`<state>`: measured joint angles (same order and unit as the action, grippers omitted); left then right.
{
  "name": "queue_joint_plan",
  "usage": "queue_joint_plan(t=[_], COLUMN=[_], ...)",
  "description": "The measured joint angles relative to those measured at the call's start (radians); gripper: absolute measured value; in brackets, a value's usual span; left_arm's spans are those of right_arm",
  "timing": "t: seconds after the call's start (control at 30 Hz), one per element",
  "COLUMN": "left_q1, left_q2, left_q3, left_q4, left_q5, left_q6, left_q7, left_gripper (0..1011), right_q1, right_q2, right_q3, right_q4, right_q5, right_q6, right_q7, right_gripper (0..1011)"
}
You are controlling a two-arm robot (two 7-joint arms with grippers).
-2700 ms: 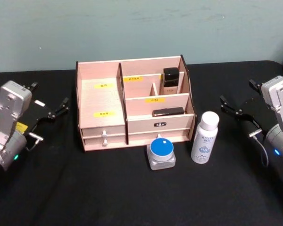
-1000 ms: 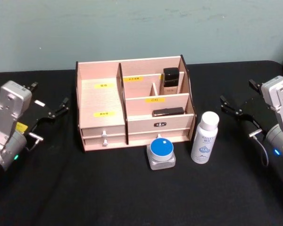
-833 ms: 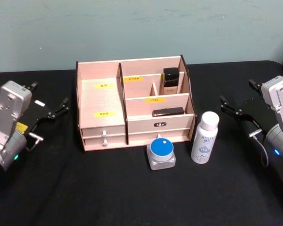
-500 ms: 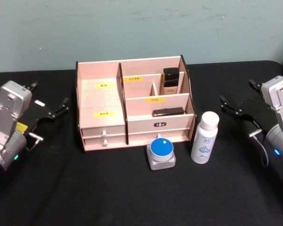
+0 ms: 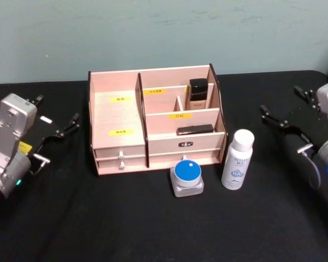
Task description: Pick up the facial cleanser and watermelon frost from the table and place them into the tiered storage box.
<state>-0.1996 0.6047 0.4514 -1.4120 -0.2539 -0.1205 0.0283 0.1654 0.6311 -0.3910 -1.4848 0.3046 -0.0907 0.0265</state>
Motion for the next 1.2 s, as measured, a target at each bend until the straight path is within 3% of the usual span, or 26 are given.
queue_joint_plan(t=[0.27, 0.43, 0.77, 0.83, 1.03, 1.2], left_q1=[0.000, 0.000, 0.000, 0.000, 0.000, 0.000], left_q2=[0.000, 0.000, 0.000, 0.000, 0.000, 0.000], left_q3=[0.000, 0.000, 0.000, 0.000, 0.000, 0.000], left_q4=[0.000, 0.000, 0.000, 0.000, 0.000, 0.000], left_q5=[0.000, 0.000, 0.000, 0.000, 0.000, 0.000], left_q6=[0.000, 0.000, 0.000, 0.000, 0.000, 0.000], left_q7=[0.000, 0.000, 0.000, 0.000, 0.000, 0.000], left_gripper=[1010, 1010, 1010, 1010, 1009, 1010], right_q1=[-0.064, -0.138, -0.308, -0.363, -0.429, -0.437], right_q2=[0.060, 0.106, 0.166, 0.182, 0.197, 0.193], right_q3=[0.073, 0.134, 0.240, 0.268, 0.289, 0.269], right_q4=[-0.155, -0.282, -0.471, -0.521, -0.583, -0.590], right_q5=[0.095, 0.152, 0.197, 0.208, 0.226, 0.221], right_q6=[0.119, 0.198, 0.240, 0.244, 0.264, 0.288], right_q7=[0.065, 0.085, 0.091, 0.102, 0.134, 0.157], right_gripper=[1007, 1007, 1007, 1007, 1007, 1007])
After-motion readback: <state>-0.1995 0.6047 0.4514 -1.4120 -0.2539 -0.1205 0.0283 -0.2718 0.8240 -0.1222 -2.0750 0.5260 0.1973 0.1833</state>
